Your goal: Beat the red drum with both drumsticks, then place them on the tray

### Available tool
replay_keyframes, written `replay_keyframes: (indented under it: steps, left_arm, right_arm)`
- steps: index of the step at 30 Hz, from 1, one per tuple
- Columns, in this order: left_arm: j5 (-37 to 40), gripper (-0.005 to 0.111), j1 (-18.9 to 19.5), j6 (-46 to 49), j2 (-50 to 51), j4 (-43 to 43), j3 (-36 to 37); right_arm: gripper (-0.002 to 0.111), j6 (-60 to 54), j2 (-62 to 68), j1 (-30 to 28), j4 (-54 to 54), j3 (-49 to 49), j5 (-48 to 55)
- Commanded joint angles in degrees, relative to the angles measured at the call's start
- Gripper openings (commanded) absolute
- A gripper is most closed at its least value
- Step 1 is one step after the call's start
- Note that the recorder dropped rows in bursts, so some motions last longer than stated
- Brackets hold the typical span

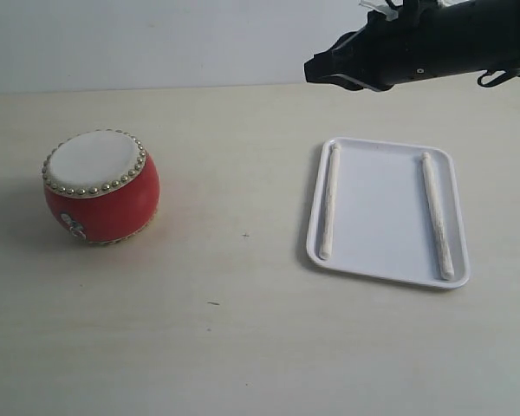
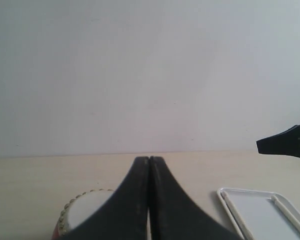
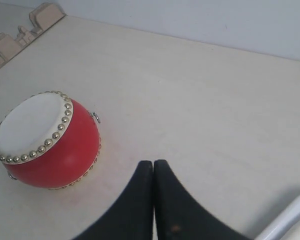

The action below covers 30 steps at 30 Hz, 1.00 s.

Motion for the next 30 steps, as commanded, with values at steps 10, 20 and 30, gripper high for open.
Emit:
replay_keyframes:
  steps: [10,20,30]
  left_arm:
    - [0.3,0.0,-0.35,-0.31,-0.41,-0.34,0.14]
    - [28.68,0.0,36.02,-1.93,-13.8,-0.45,0.14]
    - [32.36,0.0,39.64,-1.93,-27.15,-1.24,0.14]
  right_arm:
    - [0.0,0.04,-0.24,-0.08,0.42,0.29,0.0]
    - [0.0,0.04,-0.24,-0.08,0.42,0.29,0.0]
    - [0.0,0.01,-0.24,-0.08,0.54,0.29,0.0]
